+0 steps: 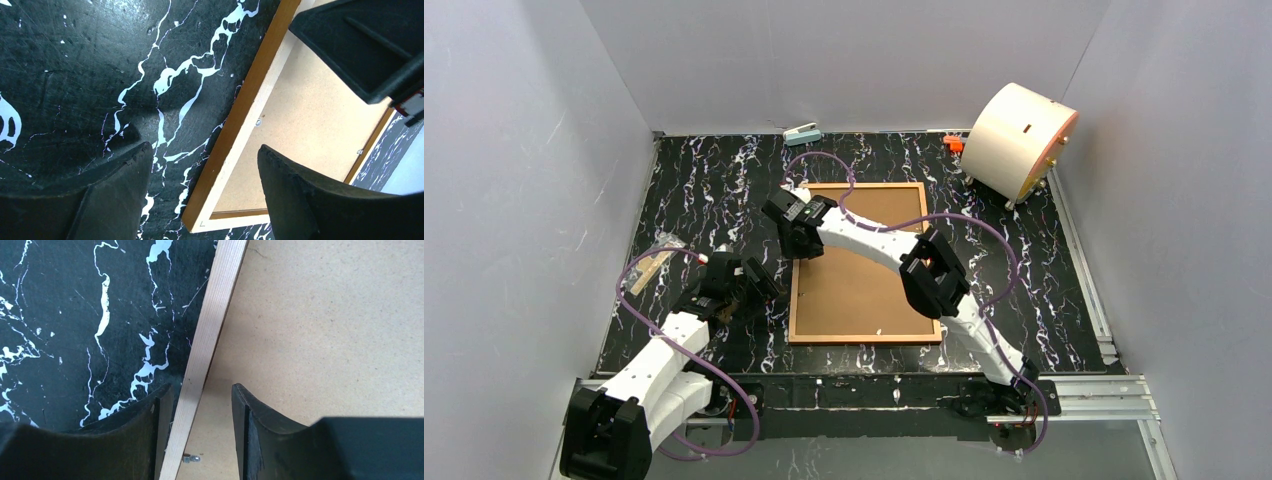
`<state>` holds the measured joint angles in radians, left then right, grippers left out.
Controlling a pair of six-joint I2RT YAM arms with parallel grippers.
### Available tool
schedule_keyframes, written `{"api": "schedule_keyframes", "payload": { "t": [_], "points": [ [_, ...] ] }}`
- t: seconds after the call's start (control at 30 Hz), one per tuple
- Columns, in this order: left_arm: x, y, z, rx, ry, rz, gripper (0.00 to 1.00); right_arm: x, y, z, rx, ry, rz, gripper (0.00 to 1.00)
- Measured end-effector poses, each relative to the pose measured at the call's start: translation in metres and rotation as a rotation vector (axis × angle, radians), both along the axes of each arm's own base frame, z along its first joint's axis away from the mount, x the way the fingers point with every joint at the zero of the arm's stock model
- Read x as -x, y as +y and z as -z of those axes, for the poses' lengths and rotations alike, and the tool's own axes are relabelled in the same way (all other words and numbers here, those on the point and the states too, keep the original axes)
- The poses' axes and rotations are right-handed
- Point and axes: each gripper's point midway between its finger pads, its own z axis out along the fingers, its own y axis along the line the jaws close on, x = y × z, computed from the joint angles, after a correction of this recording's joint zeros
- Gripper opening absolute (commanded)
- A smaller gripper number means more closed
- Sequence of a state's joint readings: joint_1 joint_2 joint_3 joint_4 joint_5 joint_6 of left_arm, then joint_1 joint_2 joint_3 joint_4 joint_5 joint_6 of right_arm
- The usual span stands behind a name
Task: Put the photo into the frame
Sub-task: Turn over the photo frame at the center of the board.
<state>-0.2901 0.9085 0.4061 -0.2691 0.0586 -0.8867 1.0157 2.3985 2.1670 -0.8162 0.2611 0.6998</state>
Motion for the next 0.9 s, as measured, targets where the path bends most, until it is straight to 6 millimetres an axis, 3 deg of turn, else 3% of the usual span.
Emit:
{"api": "schedule_keyframes", "payload": {
  "t": [0.1, 0.2, 0.5, 0.7, 0.9],
  "points": [
    [0.0, 0.0, 0.0, 0.0, 0.001, 0.0, 0.73, -0.001, 0.002, 0.008, 0.009, 0.002, -0.003, 0.57],
    [0.001, 0.0, 0.001, 0.0, 0.003, 0.001, 0.74, -0.003, 0.003, 0.011, 0.014, -0.001, -0.007, 0.5],
    [0.001, -0.002, 0.001, 0.008, 0.002, 0.007, 0.74, -0.007, 0.007, 0.012, 0.027, -0.03, -0.009, 0.12],
    [0.001, -0.014, 0.0, 0.067, -0.02, 0.054, 0.75, -0.006, 0.005, 0.012, 0.043, -0.026, -0.004, 0.11],
    [0.001, -0.038, 0.0, 0.183, -0.035, 0.146, 0.75, -0.003, 0.002, 0.01, 0.043, -0.023, 0.002, 0.11]
  ]
}}
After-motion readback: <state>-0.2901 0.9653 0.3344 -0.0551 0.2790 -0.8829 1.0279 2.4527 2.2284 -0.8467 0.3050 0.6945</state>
